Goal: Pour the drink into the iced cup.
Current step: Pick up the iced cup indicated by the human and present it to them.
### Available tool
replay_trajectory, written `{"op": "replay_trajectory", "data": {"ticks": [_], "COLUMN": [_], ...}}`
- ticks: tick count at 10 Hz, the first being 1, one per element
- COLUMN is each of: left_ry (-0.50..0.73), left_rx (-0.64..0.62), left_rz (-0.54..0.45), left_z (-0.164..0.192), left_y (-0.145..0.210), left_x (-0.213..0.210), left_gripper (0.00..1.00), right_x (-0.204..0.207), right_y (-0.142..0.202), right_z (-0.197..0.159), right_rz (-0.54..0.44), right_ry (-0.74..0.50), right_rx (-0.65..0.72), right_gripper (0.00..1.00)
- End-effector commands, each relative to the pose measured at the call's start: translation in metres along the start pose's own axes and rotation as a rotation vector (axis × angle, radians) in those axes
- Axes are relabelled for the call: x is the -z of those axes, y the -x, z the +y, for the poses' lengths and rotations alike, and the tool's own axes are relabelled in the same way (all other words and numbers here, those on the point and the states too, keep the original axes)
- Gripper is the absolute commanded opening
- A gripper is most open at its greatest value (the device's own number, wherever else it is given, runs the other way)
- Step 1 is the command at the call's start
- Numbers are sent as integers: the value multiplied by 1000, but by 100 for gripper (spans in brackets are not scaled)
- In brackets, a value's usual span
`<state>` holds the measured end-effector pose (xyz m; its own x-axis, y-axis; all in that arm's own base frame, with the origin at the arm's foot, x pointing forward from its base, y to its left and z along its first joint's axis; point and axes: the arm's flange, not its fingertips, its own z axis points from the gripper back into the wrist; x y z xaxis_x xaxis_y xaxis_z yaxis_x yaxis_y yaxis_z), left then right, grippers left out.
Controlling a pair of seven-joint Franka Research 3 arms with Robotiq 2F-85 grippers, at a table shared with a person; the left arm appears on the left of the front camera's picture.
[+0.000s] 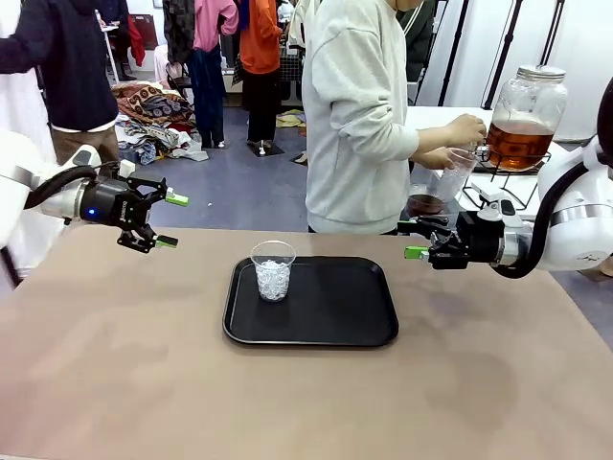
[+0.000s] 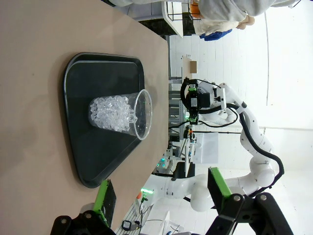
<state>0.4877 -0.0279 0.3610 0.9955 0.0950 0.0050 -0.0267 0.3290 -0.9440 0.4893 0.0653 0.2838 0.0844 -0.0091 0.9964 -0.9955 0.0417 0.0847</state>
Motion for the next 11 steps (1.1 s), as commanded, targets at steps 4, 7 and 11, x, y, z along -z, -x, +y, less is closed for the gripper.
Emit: {"op": "replay_trajectory", "data": {"ticks": [4,7,11], "left_ry": [-9,-9,-9], "left_rx": [-14,-14,-14], "left_rz": [7,7,7], "left_z": [-1,-1,-1], "left_y": [0,0,0], "left_x": [-1,-1,-1], "left_gripper": [100,100,100], "right_x": [0,0,0], "right_y": [-2,-2,-2], "right_z": [-1,-1,-1], "right_rz": [1,1,1], "right_ry": [2,2,2], "right_rx": [-5,-5,-5], "right_gripper": [100,100,100]}}
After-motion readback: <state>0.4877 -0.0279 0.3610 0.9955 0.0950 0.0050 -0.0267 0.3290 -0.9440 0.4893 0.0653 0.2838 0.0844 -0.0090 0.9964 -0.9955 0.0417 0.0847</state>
